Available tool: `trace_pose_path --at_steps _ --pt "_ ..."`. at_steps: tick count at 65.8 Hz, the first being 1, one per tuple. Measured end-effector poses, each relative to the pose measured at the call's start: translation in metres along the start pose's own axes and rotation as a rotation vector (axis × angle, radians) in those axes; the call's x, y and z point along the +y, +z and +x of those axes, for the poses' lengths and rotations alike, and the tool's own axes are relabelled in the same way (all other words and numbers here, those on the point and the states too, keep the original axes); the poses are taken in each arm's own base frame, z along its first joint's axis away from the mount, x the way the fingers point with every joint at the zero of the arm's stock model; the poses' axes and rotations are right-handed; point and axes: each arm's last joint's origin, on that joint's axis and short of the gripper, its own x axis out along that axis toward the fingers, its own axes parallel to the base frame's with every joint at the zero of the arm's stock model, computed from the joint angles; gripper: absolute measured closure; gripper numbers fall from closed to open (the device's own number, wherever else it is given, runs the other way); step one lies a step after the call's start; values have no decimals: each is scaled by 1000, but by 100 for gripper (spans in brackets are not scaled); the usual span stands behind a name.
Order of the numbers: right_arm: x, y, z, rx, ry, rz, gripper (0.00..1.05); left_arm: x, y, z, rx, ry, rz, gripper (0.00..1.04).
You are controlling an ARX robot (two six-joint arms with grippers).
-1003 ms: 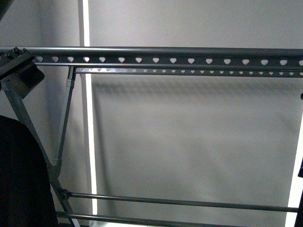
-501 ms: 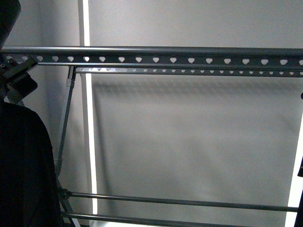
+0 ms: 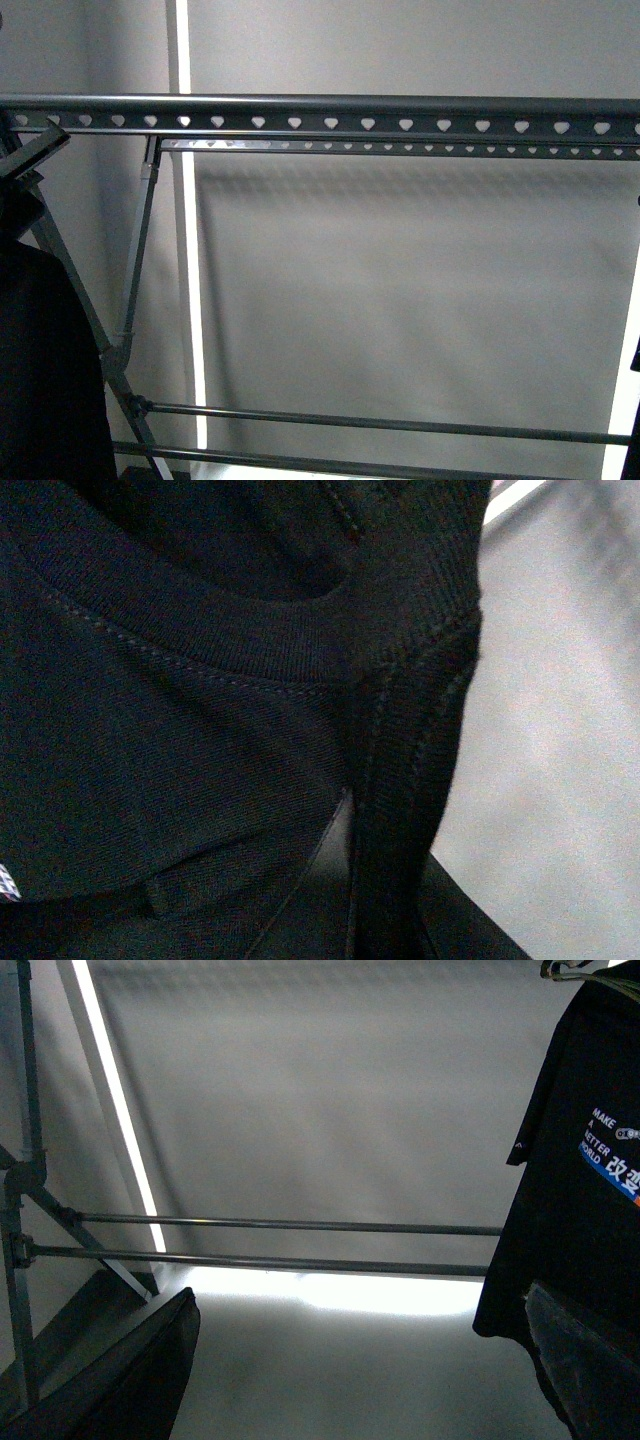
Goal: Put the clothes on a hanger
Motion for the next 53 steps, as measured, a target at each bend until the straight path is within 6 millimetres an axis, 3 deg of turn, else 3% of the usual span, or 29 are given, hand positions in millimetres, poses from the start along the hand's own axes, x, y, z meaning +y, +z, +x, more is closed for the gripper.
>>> trace_pose_path --at_steps 12,28,37,46,53 --pt "0 0 0 0 0 0 7 8 1 -8 63 -126 102 101" --pt "0 0 0 0 0 0 7 15 10 -41 129 -390 212 101" --pt "0 0 0 0 0 0 7 18 5 -58 224 -541 343 101" --pt "0 0 0 0 0 0 7 21 -9 -70 418 -794 524 101" --pt "0 0 0 0 0 0 7 17 -7 -71 454 -994 621 101"
